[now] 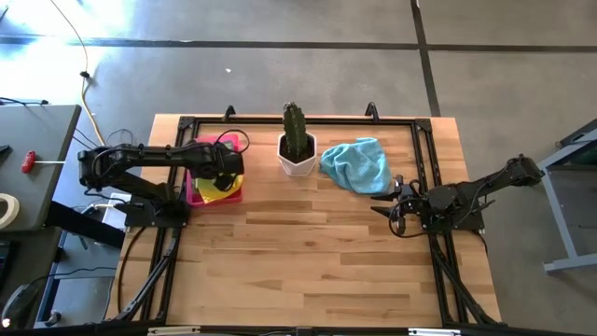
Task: Fold microfiber towels
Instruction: Put the light green towel in the pink bin
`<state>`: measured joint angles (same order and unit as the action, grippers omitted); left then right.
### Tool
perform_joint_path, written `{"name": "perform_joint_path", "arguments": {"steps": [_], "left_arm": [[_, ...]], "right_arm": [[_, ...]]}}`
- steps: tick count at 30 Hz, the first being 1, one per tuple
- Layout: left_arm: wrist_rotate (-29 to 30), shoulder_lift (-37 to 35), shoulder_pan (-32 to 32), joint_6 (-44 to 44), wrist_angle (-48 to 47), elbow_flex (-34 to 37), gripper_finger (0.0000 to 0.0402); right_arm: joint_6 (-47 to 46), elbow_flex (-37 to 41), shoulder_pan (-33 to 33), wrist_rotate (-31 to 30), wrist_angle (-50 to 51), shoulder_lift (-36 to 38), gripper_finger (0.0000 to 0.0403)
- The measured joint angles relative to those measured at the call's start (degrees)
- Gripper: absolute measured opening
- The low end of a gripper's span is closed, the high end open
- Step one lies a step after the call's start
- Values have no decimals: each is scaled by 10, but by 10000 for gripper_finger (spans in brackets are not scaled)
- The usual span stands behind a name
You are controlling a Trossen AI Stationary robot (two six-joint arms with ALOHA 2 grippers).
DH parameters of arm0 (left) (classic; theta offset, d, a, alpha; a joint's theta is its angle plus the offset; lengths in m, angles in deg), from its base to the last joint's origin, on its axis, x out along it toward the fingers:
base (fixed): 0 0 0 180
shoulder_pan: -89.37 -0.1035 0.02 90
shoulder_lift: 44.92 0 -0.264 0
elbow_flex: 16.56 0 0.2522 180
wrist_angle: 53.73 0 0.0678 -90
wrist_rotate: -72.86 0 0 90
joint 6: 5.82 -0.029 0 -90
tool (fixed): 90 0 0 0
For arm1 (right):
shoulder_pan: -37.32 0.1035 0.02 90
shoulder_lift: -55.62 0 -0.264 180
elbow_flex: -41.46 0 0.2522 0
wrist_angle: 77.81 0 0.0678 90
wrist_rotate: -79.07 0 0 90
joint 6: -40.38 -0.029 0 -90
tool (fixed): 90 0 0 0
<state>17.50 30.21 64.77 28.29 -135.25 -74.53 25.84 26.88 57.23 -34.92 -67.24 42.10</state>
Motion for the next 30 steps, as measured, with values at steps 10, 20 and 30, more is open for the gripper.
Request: {"name": "perform_joint_path", "arguments": {"steps": [10, 20, 30], "left_arm": [[43, -25, 29, 72, -75, -97, 219], [-5, -5, 93, 97, 30, -119, 239], [-49, 111, 130, 144, 16, -119, 238]], "right_arm": [[0, 0, 0, 0, 0, 0, 161], [0, 0, 0, 0, 0, 0, 161], [0, 0, 0, 0, 0, 0, 161]]}}
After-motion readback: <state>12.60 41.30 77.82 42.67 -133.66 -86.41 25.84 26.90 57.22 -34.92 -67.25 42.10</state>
